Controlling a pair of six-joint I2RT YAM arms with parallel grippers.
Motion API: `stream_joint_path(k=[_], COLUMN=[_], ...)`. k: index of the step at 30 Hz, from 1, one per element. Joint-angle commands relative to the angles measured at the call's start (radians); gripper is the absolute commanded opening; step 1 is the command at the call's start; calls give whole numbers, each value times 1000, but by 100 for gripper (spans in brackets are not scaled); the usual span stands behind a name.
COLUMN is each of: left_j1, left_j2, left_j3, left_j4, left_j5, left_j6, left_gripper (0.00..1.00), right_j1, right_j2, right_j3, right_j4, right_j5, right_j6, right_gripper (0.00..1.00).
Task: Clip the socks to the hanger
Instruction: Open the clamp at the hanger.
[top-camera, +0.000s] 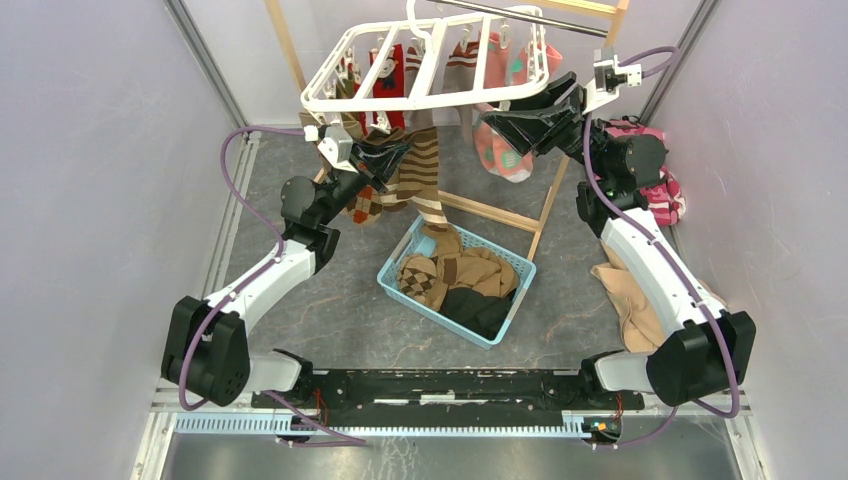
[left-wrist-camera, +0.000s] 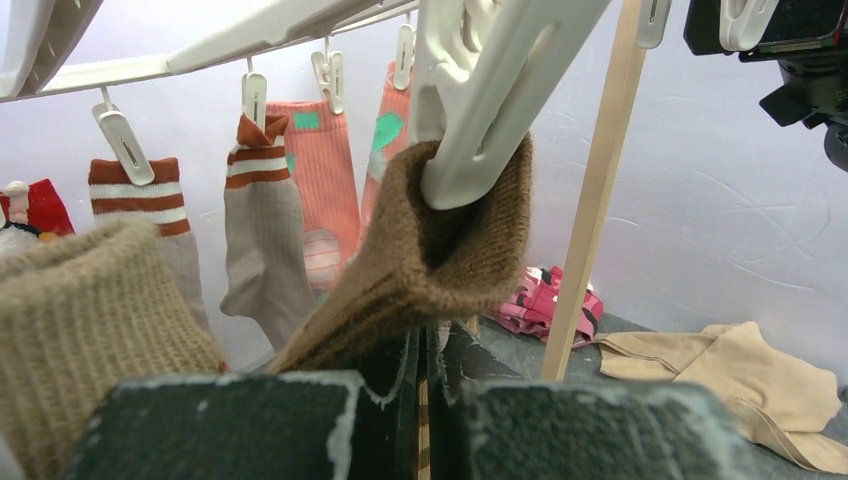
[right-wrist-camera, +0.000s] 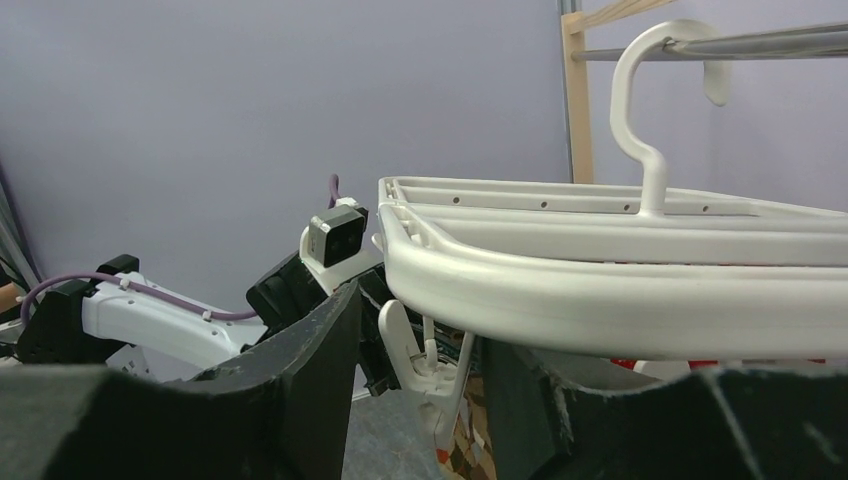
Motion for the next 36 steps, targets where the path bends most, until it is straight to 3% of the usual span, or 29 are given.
stream_joint_path(k=[1,5,17,22,29,36], left_j1=[5,4,4,5,-9,-47], left_j2=[-34,-38,-43,-52,-80,-151], left_j3=[12,12,12,4,-29,-85], left_j4=[37,36,33,34,54,22], left_j5=[3,3,12,84,215,237], left_j6=[-11,-12,-17,-55,-157,-179], left_gripper=[2,2,2,2,2,2], right_j1=[-9,-10,-13,-13,-12,-13], right_j2=[-35,-38,-39,-37,-27,-25], right_j3=[-1,1,10,18,16,14], right_j4=[32,23,3,3,24,42], right_j5=[-19,-18,-13,-7,-12,-12], right_j6=[-2,-7,-10,-8,4,19], right_gripper=[51,47,12,1,0,0])
